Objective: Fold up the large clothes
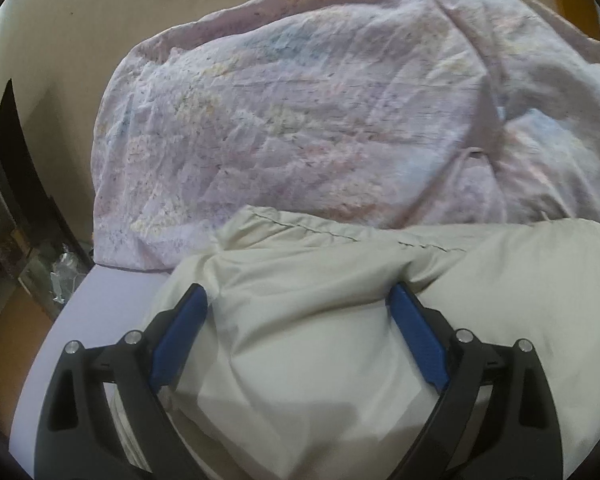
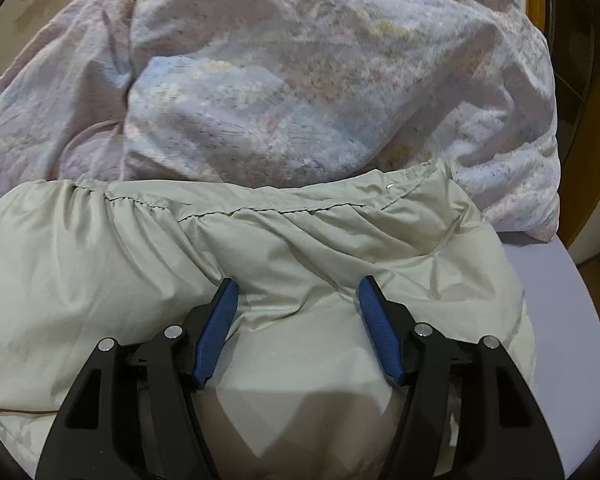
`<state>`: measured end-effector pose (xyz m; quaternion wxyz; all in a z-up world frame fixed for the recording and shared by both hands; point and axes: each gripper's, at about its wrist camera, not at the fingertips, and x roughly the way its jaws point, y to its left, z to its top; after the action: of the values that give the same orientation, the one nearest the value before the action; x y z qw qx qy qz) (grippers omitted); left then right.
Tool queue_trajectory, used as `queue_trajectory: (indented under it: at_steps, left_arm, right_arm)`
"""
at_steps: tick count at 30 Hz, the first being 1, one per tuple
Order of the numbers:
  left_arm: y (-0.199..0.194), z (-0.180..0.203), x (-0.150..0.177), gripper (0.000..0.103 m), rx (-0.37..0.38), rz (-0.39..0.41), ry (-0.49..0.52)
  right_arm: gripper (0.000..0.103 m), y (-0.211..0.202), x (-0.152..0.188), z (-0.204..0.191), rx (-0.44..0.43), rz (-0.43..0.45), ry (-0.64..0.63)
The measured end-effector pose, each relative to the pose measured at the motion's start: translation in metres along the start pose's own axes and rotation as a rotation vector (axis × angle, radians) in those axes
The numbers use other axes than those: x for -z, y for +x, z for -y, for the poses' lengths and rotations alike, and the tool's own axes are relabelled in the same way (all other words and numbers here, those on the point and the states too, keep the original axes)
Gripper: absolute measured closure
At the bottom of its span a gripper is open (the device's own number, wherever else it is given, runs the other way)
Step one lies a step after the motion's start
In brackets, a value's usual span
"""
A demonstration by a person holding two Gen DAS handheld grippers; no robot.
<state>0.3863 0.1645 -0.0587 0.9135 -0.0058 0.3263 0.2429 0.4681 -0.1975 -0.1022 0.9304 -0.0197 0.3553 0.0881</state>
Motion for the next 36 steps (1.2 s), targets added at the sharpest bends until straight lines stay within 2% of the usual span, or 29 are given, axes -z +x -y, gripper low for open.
queue_trajectory:
  at_steps: [5,10,16,36]
  left_arm:
    - [0.024,0.000,-0.003,0.002,-0.015,-0.047,-0.046]
    - [0.043,0.000,-0.004,0.002,-0.008,-0.078,-0.072]
    - [0.059,-0.001,-0.002,0.002,0.030,-0.098,-0.100]
    - [0.091,-0.004,-0.003,0.002,0.033,-0.142,-0.099]
  right_arm:
    - [0.036,0.013,0.001,0.000,0.022,-0.013,0.022]
    - [0.033,0.025,-0.001,-0.005,0.046,-0.008,0.021]
    - [0.031,0.040,-0.002,-0.004,0.031,-0.017,0.033]
    - [0.028,0.063,-0.005,0.010,0.010,-0.066,0.049]
